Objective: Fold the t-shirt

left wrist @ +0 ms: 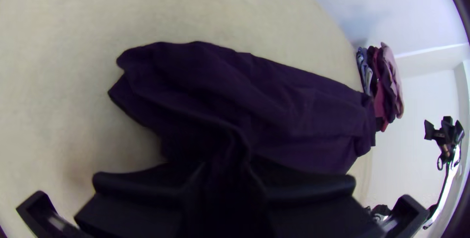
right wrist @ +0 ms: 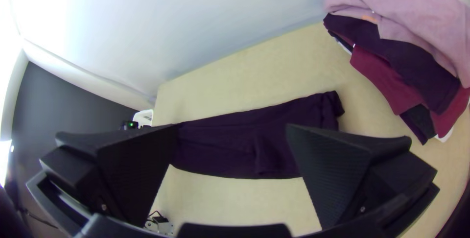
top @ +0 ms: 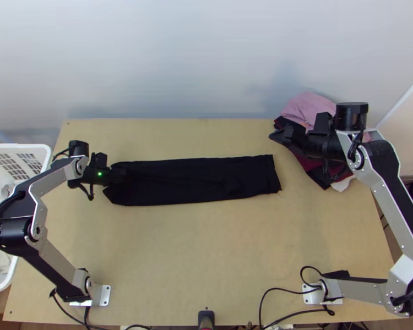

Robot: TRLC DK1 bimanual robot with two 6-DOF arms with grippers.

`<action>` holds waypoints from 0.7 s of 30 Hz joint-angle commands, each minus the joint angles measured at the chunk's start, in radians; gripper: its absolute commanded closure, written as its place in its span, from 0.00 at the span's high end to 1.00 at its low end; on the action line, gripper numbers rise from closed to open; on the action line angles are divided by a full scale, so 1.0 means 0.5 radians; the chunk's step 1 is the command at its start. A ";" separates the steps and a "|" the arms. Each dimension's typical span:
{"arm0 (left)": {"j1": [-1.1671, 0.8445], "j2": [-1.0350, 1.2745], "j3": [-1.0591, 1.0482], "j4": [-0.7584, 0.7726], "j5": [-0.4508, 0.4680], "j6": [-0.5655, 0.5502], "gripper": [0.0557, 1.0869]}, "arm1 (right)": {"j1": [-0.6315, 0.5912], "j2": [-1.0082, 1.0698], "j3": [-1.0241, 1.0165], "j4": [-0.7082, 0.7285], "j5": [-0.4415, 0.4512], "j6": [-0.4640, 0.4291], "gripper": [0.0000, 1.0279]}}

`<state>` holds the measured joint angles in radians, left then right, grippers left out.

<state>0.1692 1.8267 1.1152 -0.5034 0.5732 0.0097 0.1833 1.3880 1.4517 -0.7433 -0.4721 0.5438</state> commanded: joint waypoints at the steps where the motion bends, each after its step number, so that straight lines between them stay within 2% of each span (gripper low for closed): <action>1: 0.205 0.001 -0.111 -0.141 -0.060 0.103 0.04 | -0.017 -0.079 -0.059 -0.011 -0.022 0.023 0.96; 6: 0.689 0.019 -0.006 -0.362 -0.069 0.459 0.04 | -0.035 -0.116 -0.127 -0.007 -0.028 0.008 0.96; 10: 1.027 0.099 0.258 -0.635 -0.106 0.692 0.04 | -0.041 -0.131 -0.176 0.005 -0.028 -0.002 0.96; 16: 1.097 -0.119 0.515 -1.083 -0.054 0.754 0.04 | -0.041 -0.128 -0.213 0.023 -0.028 0.002 0.96; 21: 0.809 -0.463 0.577 -1.368 -0.023 0.594 0.04 | -0.038 -0.116 -0.234 0.029 -0.028 -0.002 0.96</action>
<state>0.6476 1.6974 1.3624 -1.1202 0.5381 0.3447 0.1688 1.3460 1.3567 -0.7406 -0.4801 0.5426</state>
